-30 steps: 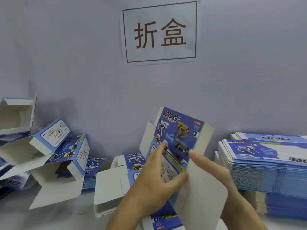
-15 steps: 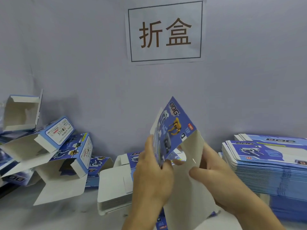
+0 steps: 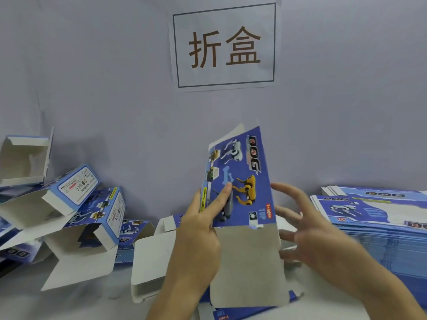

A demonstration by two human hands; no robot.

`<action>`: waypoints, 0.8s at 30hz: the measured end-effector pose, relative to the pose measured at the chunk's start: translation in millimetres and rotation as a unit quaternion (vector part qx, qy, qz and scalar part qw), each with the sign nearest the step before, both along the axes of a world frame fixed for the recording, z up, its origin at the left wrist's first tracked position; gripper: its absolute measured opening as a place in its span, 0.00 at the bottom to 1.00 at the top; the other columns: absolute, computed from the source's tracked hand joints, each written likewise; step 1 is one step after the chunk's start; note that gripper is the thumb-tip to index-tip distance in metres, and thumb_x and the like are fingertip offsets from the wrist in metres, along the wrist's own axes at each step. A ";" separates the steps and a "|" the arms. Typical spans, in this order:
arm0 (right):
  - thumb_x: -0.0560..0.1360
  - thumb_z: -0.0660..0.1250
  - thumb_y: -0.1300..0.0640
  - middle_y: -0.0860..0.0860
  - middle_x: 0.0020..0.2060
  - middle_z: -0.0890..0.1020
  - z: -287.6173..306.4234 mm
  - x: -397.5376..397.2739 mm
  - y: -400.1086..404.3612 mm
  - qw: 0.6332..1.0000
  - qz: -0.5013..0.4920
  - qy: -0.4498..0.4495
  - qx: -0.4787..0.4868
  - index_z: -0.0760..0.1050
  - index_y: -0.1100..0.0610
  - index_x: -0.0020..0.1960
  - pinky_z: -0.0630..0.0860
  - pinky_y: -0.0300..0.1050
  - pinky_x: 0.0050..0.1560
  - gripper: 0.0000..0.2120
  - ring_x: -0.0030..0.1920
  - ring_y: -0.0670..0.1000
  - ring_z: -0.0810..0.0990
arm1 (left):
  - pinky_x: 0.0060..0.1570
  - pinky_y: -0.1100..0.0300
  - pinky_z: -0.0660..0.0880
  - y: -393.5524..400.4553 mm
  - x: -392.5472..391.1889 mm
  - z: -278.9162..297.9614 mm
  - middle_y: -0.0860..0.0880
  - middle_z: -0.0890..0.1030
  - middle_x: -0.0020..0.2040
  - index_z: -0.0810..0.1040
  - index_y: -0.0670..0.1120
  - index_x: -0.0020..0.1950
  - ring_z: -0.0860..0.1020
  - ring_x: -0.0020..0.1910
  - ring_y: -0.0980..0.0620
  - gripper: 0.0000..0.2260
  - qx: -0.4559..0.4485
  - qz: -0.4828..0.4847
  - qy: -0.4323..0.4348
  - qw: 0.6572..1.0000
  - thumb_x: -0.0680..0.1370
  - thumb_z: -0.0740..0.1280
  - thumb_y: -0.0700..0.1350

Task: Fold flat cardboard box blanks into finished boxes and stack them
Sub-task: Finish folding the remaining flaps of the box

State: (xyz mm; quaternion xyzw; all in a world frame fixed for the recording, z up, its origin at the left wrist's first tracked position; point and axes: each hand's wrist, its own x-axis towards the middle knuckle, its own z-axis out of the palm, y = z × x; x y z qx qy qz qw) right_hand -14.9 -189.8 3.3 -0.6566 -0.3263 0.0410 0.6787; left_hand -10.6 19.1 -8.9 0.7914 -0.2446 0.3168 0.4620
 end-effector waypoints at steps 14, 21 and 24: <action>0.76 0.71 0.63 0.42 0.37 0.87 18.6 -19.1 12.3 0.970 -0.194 0.033 0.146 0.76 0.52 0.60 0.79 0.33 0.31 0.14 0.35 0.41 0.86 | 0.72 0.52 0.67 6.7 -23.2 18.4 0.73 0.66 0.71 0.59 0.74 0.72 0.67 0.70 0.68 0.46 -0.025 -0.110 0.159 0.981 0.56 0.69 0.79; 0.69 0.78 0.43 0.39 0.60 0.82 4.8 -14.9 46.6 0.994 -0.083 -0.062 0.020 0.57 0.33 0.74 0.80 0.37 0.53 0.41 0.59 0.44 0.83 | 0.47 0.62 0.79 15.8 -20.6 32.4 0.60 0.81 0.58 0.66 0.59 0.73 0.82 0.51 0.59 0.46 -0.232 -0.053 0.098 0.966 0.59 0.77 0.69; 0.67 0.78 0.43 0.33 0.57 0.81 0.2 -10.0 53.0 0.980 -0.170 -0.085 0.058 0.47 0.24 0.72 0.82 0.42 0.55 0.49 0.56 0.41 0.83 | 0.42 0.66 0.80 11.0 -23.8 31.7 0.58 0.84 0.53 0.72 0.56 0.66 0.84 0.51 0.56 0.26 -0.227 -0.073 -0.005 0.971 0.69 0.74 0.54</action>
